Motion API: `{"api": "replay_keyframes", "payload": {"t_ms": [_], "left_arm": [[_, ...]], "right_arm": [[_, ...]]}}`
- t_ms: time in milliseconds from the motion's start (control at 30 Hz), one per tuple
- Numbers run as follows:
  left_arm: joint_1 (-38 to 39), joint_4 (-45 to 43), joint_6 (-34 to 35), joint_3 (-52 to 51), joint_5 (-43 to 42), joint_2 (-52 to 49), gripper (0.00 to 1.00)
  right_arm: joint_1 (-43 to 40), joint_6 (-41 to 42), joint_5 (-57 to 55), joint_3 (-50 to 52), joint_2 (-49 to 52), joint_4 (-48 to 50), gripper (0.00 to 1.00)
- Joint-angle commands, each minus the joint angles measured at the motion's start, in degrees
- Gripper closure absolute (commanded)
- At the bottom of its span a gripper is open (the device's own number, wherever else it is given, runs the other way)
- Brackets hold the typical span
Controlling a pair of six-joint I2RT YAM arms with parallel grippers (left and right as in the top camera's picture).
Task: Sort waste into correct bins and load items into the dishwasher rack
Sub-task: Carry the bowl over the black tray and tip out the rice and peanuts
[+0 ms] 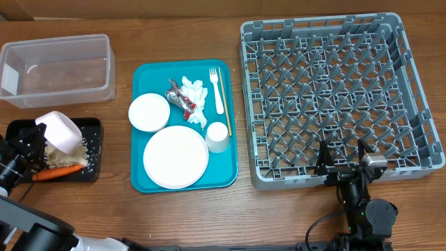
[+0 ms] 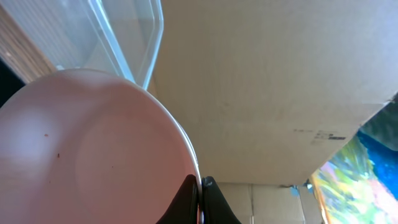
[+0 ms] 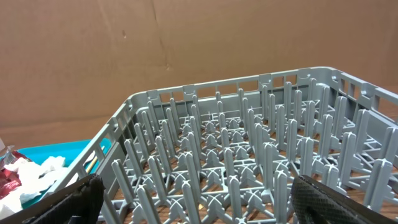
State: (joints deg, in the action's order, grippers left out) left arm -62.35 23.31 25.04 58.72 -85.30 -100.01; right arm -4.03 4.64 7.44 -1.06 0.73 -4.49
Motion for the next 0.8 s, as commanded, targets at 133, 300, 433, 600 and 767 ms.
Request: {"api": "replay_keyframes", "payload": {"t_ms": [133,300,433,600,767], "left_arm": [[-0.22,-1.51,1.97,-0.39,-1.95,-0.13,0.96],[-0.20,-1.49,1.81,-0.39,-1.18,-0.13,0.96],[-0.20,-1.20,0.68,-0.39,0.83,-0.13,0.96],[2.05,-2.34,0.13,-0.37,-5.22,0.74,0.96],[6.03,-5.77,-0.42,-0.31,-3.85,4.11,0.96]], "right_arm": [[-0.22,-0.20,-0.28,0.59,-0.55,0.28,0.00],[-0.22,-0.20,-0.28,0.59,-0.55,0.28,0.00],[-0.22,-0.20,-0.28,0.59,-0.55,0.28,0.00],[-0.22,-0.20,-0.28,0.59,-0.55,0.28,0.00],[-0.22,-0.20,-0.28,0.59,-0.55,0.28,0.00]]}}
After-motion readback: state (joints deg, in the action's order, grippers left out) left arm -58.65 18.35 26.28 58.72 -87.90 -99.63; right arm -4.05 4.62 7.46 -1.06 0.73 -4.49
